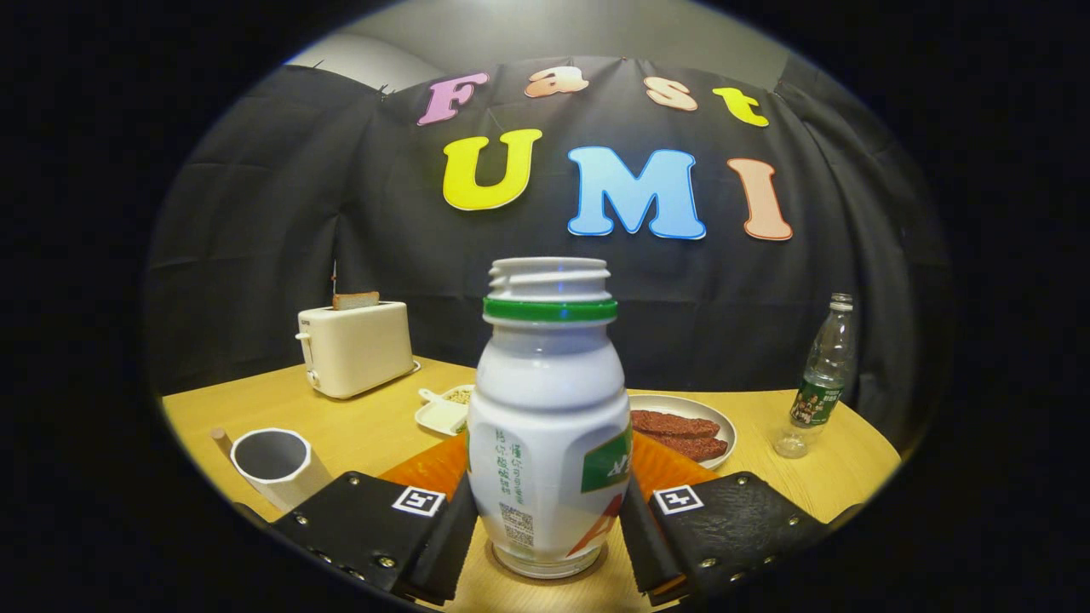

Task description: Take the bottle from table, then pour the juice into the cup, finally place the bottle on the coaster

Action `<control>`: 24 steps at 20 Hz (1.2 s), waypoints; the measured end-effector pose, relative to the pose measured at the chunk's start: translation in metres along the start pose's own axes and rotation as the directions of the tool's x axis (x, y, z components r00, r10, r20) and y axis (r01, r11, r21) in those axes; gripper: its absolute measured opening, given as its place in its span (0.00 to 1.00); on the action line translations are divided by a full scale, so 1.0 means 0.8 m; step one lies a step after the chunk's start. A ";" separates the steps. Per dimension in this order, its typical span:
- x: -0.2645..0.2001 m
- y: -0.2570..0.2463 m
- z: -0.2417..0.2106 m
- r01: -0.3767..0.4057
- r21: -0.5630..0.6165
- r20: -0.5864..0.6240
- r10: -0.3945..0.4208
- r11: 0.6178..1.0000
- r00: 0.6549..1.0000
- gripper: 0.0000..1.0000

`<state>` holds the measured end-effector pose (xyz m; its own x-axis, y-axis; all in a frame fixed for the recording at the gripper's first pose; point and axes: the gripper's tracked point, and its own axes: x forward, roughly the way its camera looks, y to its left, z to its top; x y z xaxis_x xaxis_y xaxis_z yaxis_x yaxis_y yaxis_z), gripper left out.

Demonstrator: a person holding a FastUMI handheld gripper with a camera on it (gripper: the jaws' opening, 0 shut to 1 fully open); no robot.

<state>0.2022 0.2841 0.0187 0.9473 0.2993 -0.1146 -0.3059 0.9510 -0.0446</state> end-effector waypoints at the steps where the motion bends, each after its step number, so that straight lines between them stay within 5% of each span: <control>1: 0.002 0.004 -0.004 -0.006 0.004 -0.003 0.006 1.000 1.000 0.74; 24: 0.012 0.003 -0.017 0.003 0.026 0.010 -0.003 1.000 1.000 0.74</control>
<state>0.2096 0.2883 0.0038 0.9491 0.2969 -0.1048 -0.3004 0.9536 -0.0187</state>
